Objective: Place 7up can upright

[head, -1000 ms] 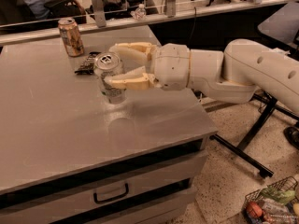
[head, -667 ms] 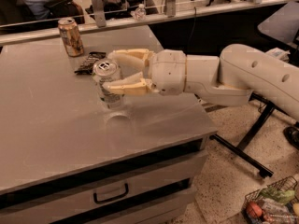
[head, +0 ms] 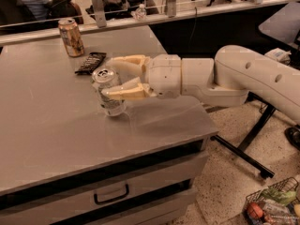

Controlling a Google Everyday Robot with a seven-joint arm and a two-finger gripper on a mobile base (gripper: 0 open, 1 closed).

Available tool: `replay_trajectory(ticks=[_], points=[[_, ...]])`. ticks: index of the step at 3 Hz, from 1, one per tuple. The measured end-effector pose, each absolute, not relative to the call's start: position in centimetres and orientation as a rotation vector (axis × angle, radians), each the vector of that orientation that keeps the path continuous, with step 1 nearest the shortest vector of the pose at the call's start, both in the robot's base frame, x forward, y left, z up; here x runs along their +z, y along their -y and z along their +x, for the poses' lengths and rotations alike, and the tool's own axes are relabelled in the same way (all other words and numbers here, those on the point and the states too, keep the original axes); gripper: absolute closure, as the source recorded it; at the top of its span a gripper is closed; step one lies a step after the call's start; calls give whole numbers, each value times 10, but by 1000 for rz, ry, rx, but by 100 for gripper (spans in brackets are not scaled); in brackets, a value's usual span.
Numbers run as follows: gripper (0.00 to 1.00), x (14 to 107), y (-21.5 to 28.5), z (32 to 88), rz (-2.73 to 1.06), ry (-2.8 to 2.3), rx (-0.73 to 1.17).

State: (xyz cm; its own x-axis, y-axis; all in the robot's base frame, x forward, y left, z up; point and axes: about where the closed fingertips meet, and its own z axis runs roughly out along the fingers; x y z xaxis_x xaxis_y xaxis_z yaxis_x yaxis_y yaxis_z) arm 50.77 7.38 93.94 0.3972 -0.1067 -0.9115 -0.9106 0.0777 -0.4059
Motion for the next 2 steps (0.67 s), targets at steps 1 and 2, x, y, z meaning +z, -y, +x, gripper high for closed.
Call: replay_trajectory(ticks=[1,2], points=[[39,935,-75,509,-1378,-1013,792],[17,933,-77,509,-1367,-1015,796]])
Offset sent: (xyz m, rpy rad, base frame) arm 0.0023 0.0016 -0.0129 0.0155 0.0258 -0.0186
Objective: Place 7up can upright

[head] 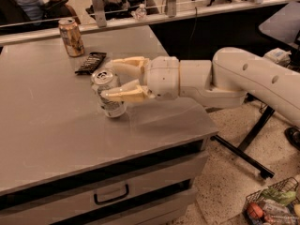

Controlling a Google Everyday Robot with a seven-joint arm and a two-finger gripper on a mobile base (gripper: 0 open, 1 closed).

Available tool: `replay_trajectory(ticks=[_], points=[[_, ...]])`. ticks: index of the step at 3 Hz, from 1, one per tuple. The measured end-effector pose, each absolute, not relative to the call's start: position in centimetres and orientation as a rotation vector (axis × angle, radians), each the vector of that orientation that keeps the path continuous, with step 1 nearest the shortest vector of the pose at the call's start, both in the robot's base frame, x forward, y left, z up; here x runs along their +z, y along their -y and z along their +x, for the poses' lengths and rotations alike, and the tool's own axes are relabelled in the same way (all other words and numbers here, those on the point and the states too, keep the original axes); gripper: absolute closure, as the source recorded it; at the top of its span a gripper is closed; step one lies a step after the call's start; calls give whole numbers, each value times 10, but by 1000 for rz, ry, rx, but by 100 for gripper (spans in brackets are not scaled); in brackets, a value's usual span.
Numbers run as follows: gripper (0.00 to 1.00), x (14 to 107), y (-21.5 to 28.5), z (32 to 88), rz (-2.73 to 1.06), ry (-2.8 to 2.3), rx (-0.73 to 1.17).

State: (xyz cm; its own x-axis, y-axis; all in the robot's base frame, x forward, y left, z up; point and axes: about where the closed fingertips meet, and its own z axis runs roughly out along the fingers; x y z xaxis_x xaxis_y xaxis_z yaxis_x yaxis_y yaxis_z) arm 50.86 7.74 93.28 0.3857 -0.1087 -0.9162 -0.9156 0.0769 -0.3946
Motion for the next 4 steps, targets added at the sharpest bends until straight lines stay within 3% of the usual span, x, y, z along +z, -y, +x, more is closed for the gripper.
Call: replay_trajectory(ticks=[1,4], points=[[0,930,-84,506,-1337,-1014,803],[0,928,-61,483,-1301,-1095,743]])
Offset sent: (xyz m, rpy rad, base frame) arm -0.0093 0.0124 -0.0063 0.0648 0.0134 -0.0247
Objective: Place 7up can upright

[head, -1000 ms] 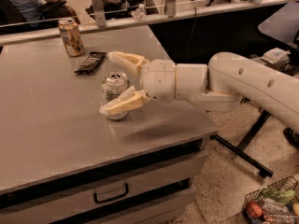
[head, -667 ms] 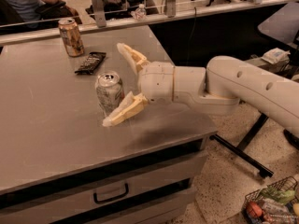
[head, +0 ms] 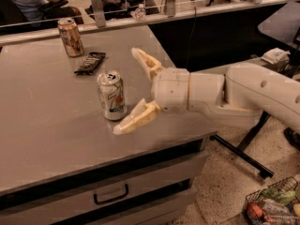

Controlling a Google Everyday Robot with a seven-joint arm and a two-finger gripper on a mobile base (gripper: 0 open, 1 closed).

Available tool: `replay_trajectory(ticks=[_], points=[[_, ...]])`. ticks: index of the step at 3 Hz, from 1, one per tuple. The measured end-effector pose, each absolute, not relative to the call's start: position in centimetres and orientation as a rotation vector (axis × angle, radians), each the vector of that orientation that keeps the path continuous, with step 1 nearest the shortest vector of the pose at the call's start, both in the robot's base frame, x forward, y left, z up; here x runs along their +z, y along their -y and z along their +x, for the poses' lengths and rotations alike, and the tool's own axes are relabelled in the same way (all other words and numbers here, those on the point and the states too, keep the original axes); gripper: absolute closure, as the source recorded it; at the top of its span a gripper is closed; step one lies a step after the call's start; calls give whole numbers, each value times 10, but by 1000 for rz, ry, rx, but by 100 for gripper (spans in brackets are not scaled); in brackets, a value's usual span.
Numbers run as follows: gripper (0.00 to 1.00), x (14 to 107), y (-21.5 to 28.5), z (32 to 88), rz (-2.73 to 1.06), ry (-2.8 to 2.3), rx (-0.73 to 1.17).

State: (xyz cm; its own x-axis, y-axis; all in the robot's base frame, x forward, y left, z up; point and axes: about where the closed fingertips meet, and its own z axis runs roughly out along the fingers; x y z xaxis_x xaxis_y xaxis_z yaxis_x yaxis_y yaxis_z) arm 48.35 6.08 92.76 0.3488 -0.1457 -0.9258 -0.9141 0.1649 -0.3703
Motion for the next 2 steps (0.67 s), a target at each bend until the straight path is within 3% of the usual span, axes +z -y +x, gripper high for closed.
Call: replay_trajectory(ticks=[1,2], points=[[0,918,-30,462,-1269,-1205,683],[0,918,-30,462,-1269,-1205,683]])
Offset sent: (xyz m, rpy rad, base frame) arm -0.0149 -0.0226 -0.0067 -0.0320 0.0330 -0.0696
